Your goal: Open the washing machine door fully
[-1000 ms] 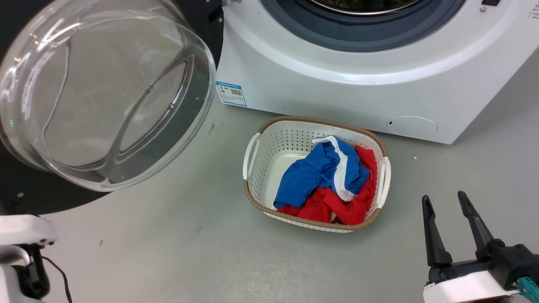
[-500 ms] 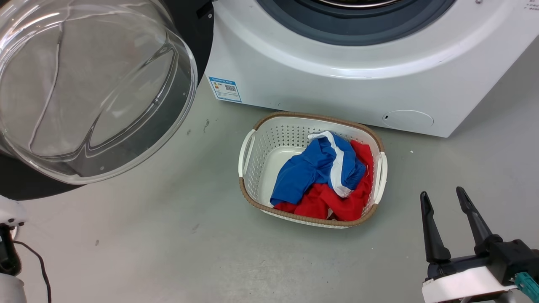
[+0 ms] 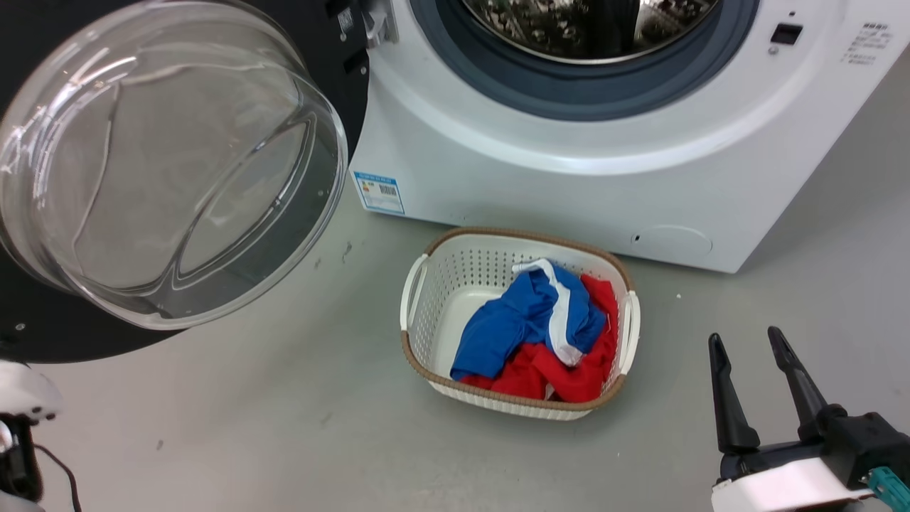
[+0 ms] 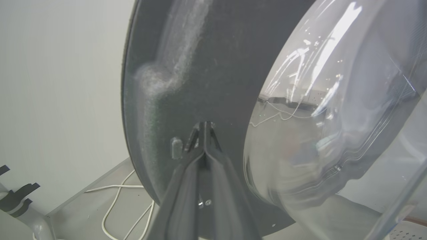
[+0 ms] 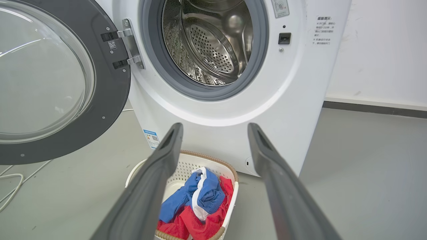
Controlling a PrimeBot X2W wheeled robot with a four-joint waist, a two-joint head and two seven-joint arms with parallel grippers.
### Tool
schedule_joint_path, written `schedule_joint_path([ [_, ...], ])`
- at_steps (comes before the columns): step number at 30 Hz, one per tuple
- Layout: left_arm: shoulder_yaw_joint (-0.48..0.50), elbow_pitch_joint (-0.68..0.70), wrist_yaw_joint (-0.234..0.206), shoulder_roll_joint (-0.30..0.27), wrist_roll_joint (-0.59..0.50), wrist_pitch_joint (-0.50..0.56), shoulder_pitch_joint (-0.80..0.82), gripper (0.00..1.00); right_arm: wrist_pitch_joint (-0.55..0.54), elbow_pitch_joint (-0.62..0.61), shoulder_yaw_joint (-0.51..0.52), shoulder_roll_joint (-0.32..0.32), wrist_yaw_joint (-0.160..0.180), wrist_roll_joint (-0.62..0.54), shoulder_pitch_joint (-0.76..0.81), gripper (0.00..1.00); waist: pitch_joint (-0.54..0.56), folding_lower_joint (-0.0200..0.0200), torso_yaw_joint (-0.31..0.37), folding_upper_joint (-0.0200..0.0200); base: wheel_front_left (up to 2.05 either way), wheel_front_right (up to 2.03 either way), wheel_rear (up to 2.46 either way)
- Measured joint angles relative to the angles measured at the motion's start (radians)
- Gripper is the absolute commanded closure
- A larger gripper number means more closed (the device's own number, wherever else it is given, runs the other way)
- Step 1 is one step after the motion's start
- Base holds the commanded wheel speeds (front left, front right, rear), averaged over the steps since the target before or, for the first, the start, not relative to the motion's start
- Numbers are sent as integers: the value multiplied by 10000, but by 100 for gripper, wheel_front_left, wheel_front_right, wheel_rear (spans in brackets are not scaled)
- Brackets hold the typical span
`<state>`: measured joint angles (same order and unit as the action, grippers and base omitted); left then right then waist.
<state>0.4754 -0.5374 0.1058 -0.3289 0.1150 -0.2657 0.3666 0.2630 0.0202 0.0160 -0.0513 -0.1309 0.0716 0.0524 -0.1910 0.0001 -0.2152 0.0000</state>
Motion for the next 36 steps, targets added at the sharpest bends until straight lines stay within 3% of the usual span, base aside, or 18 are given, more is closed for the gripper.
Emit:
schedule_joint_path([
  [3, -58, 395, 10, 155, -100, -2, -338, 100, 0, -19, 13, 0, 0, 46, 95, 0, 214, 0, 8, 0, 0, 0, 0],
  [14, -1216, 3361, 107, 1743, -780, 0, -2358, 100, 0, -322, 196, 0, 0, 188, 567, 0, 1234, -1, 101, 0, 0, 0, 0],
  [18, -2128, 4575, 100, 2345, -1072, -2, -3064, 100, 2, -470, 219, 0, 0, 188, 741, 0, 1519, -1, 225, 0, 0, 0, 0],
  [25, -3453, 5338, 92, 2686, -1141, -2, -3709, 100, 0, -736, 234, 0, 0, 219, 913, 0, 1716, -1, 551, 0, 0, 0, 0],
  [26, -3559, 5388, 59, 2692, -1112, -2, -3787, 64, 0, -763, 242, 2, 0, 240, 923, 0, 1731, -1, 618, 0, 0, 0, 0],
  [27, -3695, 5413, 40, 2696, -1118, -2, -3851, 5, 0, -784, 242, -2, 0, 251, 929, 0, 1748, -1, 688, 0, 0, 0, 0],
  [28, -3793, 5444, -15, 2702, -1120, -2, -3917, 0, 2, -809, 222, -2, 0, 251, 942, 0, 1762, -1, 766, 0, 0, 0, 0],
  [36, -4289, 5457, -405, 2750, -965, -2, -4436, 0, 0, -913, 155, 2, 0, 328, 1107, 0, 1870, -1, 1502, 0, 0, 0, 0],
])
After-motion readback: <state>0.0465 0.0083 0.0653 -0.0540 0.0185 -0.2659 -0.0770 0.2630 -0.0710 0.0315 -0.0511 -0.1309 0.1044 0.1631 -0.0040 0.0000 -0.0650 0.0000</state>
